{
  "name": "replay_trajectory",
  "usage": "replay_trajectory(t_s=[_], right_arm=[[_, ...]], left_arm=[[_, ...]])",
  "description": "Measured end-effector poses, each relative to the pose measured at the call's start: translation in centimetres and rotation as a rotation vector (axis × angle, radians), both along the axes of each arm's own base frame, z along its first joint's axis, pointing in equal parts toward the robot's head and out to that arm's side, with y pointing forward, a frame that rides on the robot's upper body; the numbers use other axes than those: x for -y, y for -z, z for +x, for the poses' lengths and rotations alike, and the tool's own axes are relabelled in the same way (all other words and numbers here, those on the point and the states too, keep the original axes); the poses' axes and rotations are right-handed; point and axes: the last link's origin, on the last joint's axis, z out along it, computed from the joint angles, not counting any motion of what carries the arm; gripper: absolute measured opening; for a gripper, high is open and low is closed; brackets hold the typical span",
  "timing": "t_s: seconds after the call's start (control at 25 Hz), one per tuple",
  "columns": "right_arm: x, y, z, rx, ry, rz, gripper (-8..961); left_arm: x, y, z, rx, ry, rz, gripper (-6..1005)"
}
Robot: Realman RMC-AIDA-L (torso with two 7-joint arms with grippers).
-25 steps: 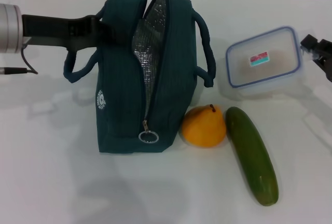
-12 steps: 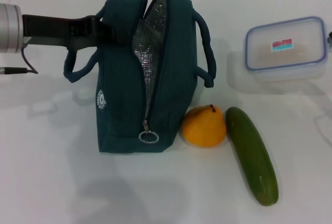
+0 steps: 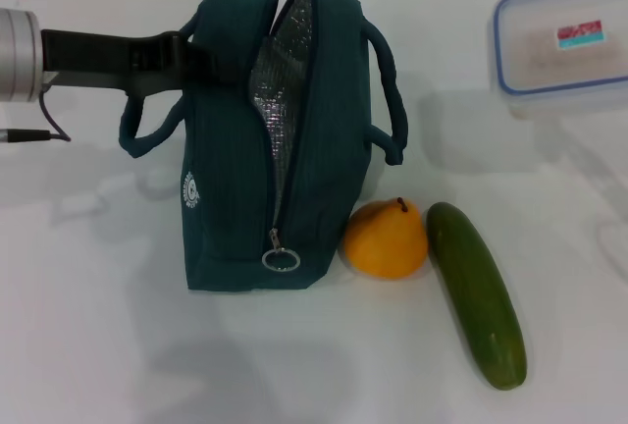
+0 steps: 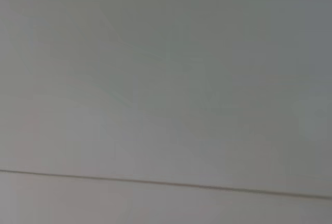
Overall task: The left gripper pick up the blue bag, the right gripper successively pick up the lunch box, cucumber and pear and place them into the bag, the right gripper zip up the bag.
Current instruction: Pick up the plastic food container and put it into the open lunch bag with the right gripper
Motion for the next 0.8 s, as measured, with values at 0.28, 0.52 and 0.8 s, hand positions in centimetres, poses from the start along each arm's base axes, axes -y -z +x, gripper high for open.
replay_trajectory(t_s=[0.28, 0.52, 0.8], right_arm=[[-1.4, -0.5, -2.7, -0.093, -0.100, 0.013, 128], [-2.5, 0.0, -4.2, -0.120, -0.128, -0.001, 132], [-2.5, 0.2, -4.2, -0.131, -0.117, -0.004, 137]], left_arm=[[0.0, 0.7, 0.7, 0.011, 0.024, -0.028, 38], [0.0, 0.9, 1.0, 0.014, 0.038, -0.038, 38], [0.0, 1.0, 1.0, 0.016, 0.038, -0.043, 38]])
